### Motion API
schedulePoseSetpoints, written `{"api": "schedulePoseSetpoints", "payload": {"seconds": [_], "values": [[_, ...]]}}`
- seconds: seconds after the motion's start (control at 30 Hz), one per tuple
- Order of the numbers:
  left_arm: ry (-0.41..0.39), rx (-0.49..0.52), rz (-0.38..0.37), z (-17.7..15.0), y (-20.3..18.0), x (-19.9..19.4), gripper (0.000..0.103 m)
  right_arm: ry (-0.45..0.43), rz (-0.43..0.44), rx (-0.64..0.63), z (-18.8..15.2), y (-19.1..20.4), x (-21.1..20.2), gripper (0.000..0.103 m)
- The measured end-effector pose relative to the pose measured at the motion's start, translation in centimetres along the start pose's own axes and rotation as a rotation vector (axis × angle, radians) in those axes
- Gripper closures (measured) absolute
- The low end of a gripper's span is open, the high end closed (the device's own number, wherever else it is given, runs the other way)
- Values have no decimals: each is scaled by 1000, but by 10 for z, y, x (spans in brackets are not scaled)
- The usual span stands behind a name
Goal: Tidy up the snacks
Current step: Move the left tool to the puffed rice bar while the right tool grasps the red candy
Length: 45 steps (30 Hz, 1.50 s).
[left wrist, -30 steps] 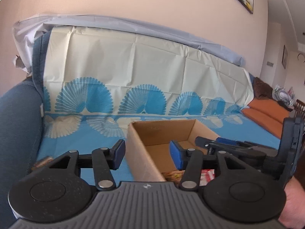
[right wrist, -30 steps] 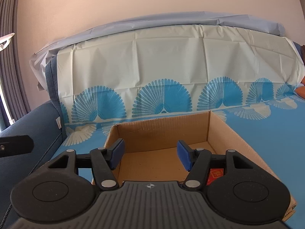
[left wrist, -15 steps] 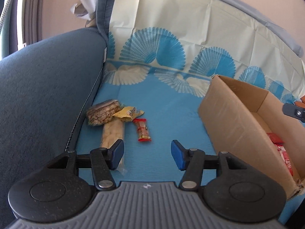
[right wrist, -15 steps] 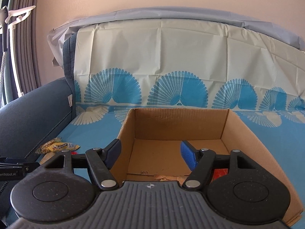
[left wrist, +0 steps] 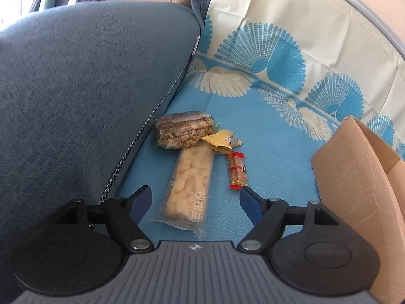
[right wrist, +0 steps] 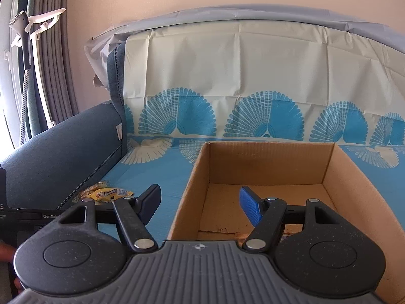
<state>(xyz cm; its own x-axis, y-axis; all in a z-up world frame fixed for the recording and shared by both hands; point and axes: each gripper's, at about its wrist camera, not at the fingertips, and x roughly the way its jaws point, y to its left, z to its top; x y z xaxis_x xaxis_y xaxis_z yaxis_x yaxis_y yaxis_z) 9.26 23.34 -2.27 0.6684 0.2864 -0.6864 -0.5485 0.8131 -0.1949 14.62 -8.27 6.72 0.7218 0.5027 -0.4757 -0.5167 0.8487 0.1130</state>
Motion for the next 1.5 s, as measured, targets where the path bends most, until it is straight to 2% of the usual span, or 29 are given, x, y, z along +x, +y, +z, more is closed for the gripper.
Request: {"api": "schedulePoseSetpoints", "payload": {"seconds": [0.43,0.5,0.7,0.73,0.9,0.97,1.0,1.1,1.2,1.37,1.43,1.5], "values": [[60,-84,-17,-3,8,24,22,9,103,-79,-3,32,9,33],[65,-93,-15,-3,9,27,22,22,111,-58,-1,32,10,33],[76,-96,-5,-4,9,30,22,94,202,24,25,45,22,54],[77,-93,-1,-5,9,30,22,114,222,37,31,50,29,59],[74,-84,15,-6,8,30,27,218,261,83,45,83,79,60],[68,-91,22,-6,10,29,36,250,248,64,45,98,103,60],[66,-96,22,-6,11,29,50,274,245,61,44,104,116,60],[63,-121,-3,-6,15,27,58,379,212,81,32,119,159,59],[66,-128,-6,-5,15,27,58,469,179,111,13,127,200,59],[70,-129,-11,-5,15,27,58,566,115,100,-13,141,253,59],[72,-128,-12,-4,15,29,58,547,119,71,-18,149,259,57],[71,-126,-12,-4,15,30,58,518,117,-25,-20,159,259,65]]}}
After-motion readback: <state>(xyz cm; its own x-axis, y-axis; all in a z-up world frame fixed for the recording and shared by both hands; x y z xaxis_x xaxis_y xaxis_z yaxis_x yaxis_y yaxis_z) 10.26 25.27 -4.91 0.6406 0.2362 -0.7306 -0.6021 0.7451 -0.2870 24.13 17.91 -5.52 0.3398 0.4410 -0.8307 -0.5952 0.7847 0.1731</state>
